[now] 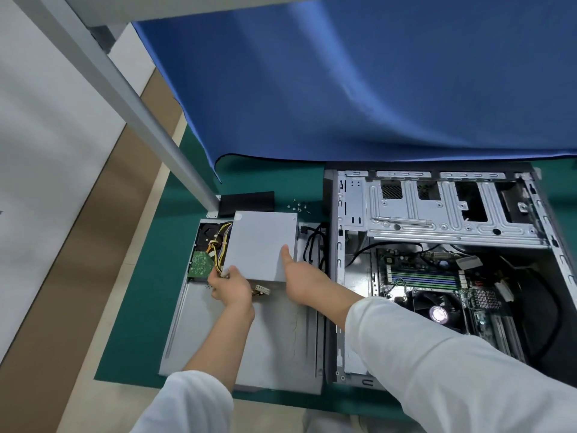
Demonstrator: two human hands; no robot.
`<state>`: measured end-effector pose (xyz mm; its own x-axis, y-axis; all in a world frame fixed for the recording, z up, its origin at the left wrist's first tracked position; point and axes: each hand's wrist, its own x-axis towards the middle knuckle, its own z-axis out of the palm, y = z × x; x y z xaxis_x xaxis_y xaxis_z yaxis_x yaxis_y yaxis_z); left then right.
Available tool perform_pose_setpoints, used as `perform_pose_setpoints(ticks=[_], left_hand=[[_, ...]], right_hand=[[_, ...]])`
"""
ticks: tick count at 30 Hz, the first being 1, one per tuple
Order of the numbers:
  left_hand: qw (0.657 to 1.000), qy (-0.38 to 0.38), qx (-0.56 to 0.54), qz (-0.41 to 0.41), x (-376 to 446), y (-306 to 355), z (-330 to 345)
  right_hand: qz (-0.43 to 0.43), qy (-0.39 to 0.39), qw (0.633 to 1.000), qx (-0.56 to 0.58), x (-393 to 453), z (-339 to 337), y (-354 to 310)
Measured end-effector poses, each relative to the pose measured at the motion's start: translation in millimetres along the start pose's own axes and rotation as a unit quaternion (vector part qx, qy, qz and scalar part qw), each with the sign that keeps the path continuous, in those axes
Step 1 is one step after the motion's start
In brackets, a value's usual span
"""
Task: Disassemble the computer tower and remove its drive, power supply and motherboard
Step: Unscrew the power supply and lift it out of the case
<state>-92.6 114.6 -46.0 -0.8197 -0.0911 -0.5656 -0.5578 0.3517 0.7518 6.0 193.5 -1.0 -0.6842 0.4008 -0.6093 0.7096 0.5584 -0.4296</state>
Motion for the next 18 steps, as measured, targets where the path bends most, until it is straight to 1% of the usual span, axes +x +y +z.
perform_pose_setpoints(ticks=[4,7,9,10,11,12,13,14,15,16,17,18], left_hand=[[0.999,-0.034,0.004,-0.004,5,-1,-10],[0.999,-0.047,0.007,0.000,10,0,-13],[0.998,-0.049,0.041,0.017,8,0,-13],[0.995,-0.041,0.083,0.041,3,0,-15],[0.984,-0.024,0.146,0.096,-2,0,-16],[0.958,-0.014,0.219,0.186,-6,-2,-18],[0.907,-0.024,0.298,0.297,-8,-4,-21],[0.832,-0.059,0.382,0.398,-10,-4,-22],[0.742,-0.107,0.471,0.464,-10,-2,-22],[0.654,-0.156,0.552,0.493,-8,2,-20],[0.576,-0.193,0.617,0.500,-6,5,-17],[0.514,-0.216,0.660,0.503,-4,8,-13]], right_hand=[[-0.011,0.015,0.999,-0.031,5,-3,0],[-0.029,0.001,0.999,-0.015,6,-2,1],[-0.034,-0.002,0.999,0.000,4,-3,2],[-0.035,0.000,0.999,0.003,0,-5,1],[-0.040,0.005,0.999,-0.002,-6,-7,1],[-0.052,0.017,0.998,-0.022,-13,-9,1],[-0.071,0.042,0.995,-0.060,-21,-12,3],[-0.096,0.083,0.985,-0.116,-27,-17,7],[-0.118,0.134,0.968,-0.174,-32,-22,15],[-0.128,0.179,0.952,-0.213,-36,-29,26],[-0.121,0.209,0.943,-0.229,-38,-36,38],[-0.101,0.224,0.942,-0.228,-40,-42,50]])
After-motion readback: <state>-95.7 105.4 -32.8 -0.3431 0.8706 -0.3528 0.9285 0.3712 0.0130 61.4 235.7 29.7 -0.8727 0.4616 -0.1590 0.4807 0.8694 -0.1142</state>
